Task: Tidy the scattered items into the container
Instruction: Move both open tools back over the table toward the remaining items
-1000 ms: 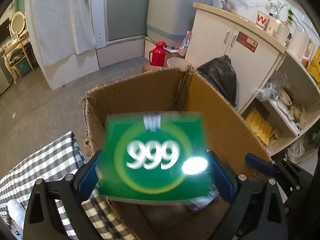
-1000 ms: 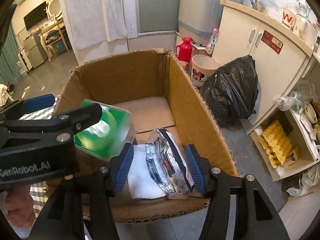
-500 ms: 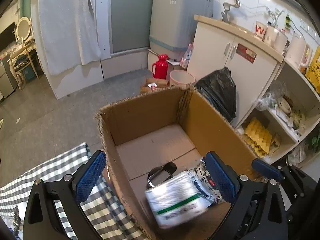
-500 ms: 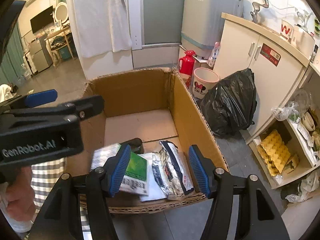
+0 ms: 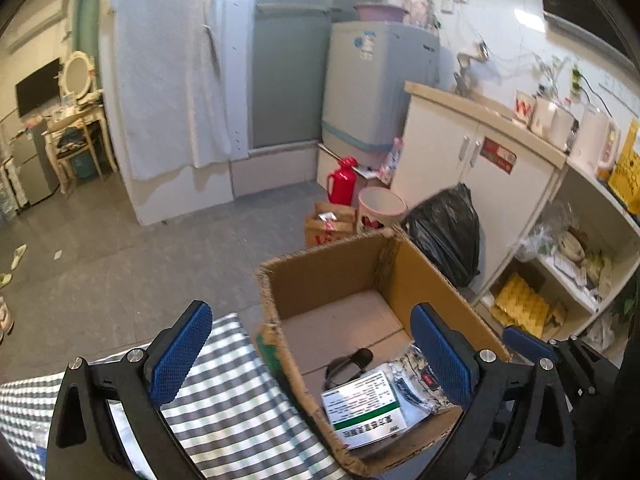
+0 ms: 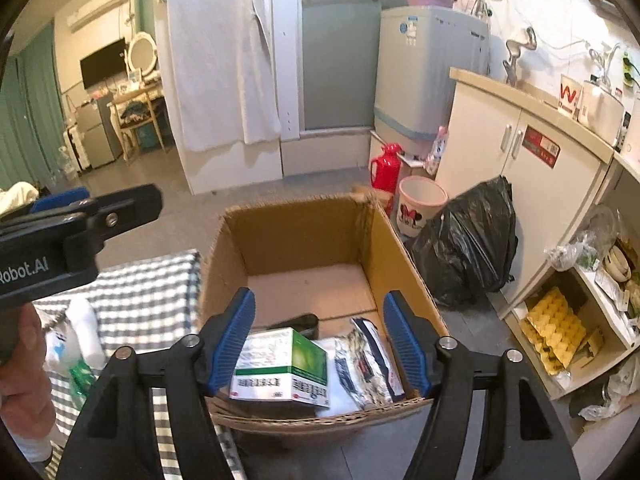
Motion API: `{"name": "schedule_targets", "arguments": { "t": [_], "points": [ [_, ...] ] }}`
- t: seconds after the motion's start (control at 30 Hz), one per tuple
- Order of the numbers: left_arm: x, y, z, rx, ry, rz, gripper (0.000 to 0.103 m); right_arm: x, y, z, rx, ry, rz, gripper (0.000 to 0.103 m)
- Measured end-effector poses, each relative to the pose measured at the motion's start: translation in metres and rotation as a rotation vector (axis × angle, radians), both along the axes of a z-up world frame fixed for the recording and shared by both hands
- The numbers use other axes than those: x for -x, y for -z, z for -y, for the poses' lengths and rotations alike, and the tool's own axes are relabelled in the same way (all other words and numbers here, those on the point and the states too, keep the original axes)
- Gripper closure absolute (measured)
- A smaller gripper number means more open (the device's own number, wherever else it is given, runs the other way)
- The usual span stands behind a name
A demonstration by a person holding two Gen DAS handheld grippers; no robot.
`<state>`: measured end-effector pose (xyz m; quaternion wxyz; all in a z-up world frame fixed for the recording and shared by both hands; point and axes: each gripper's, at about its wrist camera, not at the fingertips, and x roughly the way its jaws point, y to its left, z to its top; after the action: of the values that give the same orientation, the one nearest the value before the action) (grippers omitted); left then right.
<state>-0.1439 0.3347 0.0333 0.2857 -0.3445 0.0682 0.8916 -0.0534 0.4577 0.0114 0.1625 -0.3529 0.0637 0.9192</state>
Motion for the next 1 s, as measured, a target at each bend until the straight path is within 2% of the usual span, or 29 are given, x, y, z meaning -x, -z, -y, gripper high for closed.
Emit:
{"name": "schedule_targets", "arguments": {
  "t": [0.2, 0.27, 0.4, 0.47, 0.6, 0.77, 1.0],
  "points": [
    [-0.003, -0.020, 0.041, -0.040, -0.062, -0.020, 0.001, -0.005, -0.021, 0.019, -0.024, -0.020, -0.064, 0.025],
    [-0.006, -0.027, 0.055, -0.056, -0.079, -0.027, 0.001, -0.008, -0.027, 0.026, -0.033, -0.028, -0.087, 0.016],
    [-0.015, -0.043, 0.079, -0.083, -0.110, -0.065, 0.001, -0.012, -0.040, 0.043, -0.041, -0.048, -0.136, 0.012],
    [-0.020, -0.050, 0.090, -0.094, -0.123, -0.081, 0.001, -0.015, -0.046, 0.049, -0.040, -0.060, -0.158, 0.006],
    [-0.031, -0.065, 0.115, -0.108, -0.151, -0.126, 0.000, -0.023, -0.059, 0.065, -0.060, -0.088, -0.225, 0.000],
    [-0.043, -0.081, 0.148, -0.111, -0.197, -0.188, 0.000, -0.028, -0.073, 0.085, -0.064, -0.132, -0.269, 0.000],
    [-0.059, -0.085, 0.195, -0.108, -0.268, -0.220, 0.000, -0.034, -0.081, 0.113, -0.048, -0.199, -0.302, 0.000]
  ]
}}
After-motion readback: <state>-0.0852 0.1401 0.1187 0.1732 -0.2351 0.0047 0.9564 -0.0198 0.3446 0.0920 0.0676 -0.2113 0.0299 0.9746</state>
